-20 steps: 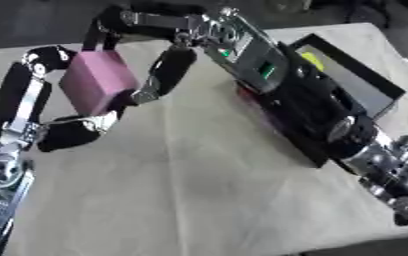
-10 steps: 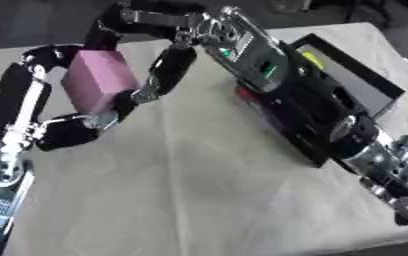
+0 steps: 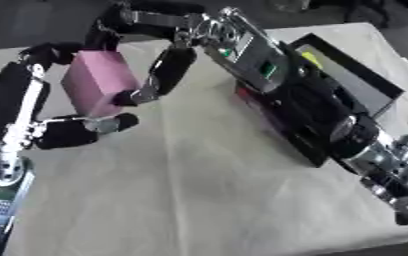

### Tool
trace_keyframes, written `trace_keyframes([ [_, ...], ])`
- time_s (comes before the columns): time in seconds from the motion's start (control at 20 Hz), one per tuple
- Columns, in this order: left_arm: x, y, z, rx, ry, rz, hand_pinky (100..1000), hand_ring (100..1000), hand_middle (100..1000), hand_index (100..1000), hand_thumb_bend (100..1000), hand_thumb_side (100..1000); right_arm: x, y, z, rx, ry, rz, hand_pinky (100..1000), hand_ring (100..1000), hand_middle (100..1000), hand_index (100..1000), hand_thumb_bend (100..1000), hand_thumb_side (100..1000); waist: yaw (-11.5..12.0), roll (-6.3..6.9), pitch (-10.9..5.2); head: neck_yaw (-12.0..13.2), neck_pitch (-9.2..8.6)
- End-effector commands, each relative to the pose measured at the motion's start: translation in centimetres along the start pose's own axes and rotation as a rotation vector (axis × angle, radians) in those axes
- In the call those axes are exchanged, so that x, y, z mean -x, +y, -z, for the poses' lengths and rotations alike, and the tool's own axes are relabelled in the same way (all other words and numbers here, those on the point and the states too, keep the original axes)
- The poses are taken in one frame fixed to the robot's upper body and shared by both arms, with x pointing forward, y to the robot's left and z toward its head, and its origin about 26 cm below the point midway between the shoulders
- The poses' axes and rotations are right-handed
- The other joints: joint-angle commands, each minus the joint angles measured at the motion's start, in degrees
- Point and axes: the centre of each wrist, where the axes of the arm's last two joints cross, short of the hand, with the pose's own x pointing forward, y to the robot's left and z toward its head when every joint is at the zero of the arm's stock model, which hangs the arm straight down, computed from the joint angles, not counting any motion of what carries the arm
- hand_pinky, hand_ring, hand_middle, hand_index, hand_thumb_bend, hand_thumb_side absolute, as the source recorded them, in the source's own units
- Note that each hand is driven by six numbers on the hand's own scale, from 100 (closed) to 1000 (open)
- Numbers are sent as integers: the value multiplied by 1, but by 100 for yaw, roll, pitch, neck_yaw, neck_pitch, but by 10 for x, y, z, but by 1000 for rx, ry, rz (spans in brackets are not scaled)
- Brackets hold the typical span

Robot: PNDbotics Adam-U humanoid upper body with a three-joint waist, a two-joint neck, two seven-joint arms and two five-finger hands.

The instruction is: Pick up the objects with one hand, pass them to the other hand, and then place them into the box on the other side of the table.

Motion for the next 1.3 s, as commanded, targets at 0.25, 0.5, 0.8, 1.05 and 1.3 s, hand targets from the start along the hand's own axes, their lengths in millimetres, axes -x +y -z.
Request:
trace_keyframes([
  [0.25, 3, 7, -2, 13, -7, 36, 865, 746, 631, 820, 925, 510, -8, -21, -9, 51, -6, -17, 836, 610, 488, 520, 394, 100, -15, -41, -139, -14, 32],
  [0.5, 7, 6, -5, 37, -2, 48, 867, 747, 631, 820, 867, 431, -12, -32, -15, 82, -7, -21, 836, 607, 486, 518, 393, 100, -20, -41, -137, 16, 32],
  [0.8, 9, 5, -6, 67, 1, 53, 868, 748, 630, 819, 800, 324, -17, -47, -23, 121, -1, -17, 835, 603, 486, 517, 390, 100, -35, -49, -134, -18, 32],
  [1.05, 11, 5, -8, 77, 11, 59, 869, 748, 630, 818, 811, 331, -19, -56, -30, 151, 11, -23, 834, 603, 484, 516, 391, 100, -47, -52, -139, -77, 32],
  [1.3, 12, 5, -9, 80, 12, 57, 869, 747, 629, 816, 812, 334, -20, -60, -36, 173, 27, -30, 834, 603, 484, 516, 390, 100, -53, -51, -145, -76, 32],
])
